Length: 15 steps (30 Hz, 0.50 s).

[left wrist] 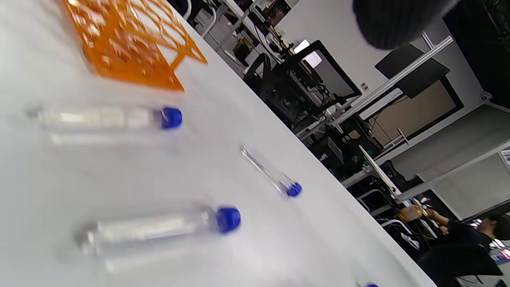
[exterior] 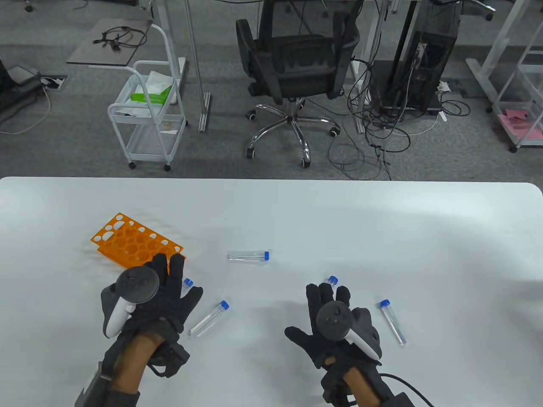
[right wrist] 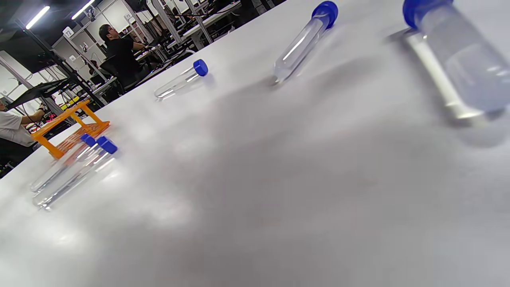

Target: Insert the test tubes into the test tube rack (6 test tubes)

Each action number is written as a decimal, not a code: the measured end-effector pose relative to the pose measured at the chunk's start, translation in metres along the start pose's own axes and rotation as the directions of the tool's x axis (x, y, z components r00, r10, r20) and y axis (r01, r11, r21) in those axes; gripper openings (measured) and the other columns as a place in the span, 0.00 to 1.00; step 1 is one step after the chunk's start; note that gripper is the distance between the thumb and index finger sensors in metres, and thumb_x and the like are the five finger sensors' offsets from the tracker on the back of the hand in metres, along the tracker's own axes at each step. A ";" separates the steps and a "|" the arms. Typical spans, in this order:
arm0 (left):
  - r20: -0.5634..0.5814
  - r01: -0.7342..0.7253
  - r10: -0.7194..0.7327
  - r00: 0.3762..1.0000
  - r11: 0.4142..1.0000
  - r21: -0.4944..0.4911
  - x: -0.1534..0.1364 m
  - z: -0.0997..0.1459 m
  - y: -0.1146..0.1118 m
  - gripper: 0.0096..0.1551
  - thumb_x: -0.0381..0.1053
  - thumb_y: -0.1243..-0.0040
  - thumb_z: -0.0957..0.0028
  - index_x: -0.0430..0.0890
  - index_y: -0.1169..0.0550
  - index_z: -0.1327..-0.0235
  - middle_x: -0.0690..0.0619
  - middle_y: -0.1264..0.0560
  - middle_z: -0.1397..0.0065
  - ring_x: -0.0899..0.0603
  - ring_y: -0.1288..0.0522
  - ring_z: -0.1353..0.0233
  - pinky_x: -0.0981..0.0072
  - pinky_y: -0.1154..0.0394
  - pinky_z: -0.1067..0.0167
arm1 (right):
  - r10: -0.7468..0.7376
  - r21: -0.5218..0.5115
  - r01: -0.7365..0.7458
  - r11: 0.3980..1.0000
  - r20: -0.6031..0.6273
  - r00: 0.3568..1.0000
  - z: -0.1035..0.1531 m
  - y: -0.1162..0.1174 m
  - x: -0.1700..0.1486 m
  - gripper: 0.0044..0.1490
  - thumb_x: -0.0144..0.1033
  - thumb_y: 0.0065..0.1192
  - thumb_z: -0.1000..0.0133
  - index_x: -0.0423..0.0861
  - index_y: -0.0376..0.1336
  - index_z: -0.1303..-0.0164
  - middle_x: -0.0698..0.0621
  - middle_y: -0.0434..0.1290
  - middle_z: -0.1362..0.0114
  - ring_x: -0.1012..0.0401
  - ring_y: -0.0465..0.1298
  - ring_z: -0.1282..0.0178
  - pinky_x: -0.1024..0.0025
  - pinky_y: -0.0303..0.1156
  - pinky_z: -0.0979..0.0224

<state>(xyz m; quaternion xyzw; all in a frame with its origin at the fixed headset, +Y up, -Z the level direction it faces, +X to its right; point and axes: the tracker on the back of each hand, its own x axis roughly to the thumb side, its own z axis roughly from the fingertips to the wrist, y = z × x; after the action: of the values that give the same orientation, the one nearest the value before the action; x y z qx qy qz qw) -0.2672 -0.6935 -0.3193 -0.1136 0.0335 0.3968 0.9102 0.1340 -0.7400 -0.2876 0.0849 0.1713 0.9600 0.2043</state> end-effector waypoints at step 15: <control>-0.323 -0.092 0.160 0.933 0.972 0.215 -0.076 -0.067 0.076 0.48 0.67 0.50 0.50 0.58 0.60 0.28 0.49 0.69 0.19 0.39 0.67 0.20 0.38 0.63 0.27 | 0.040 0.029 -0.038 0.999 -0.046 0.998 -0.006 0.005 -0.007 0.64 0.83 0.37 0.56 0.60 0.17 0.28 0.47 0.22 0.16 0.40 0.19 0.22 0.25 0.30 0.32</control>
<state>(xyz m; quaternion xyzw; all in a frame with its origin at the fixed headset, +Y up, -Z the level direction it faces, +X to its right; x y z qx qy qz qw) -0.3726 -0.7132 -0.3863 -0.0874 0.2356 0.4238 0.8702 0.1369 -0.7491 -0.2914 0.0687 0.1877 0.9631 0.1804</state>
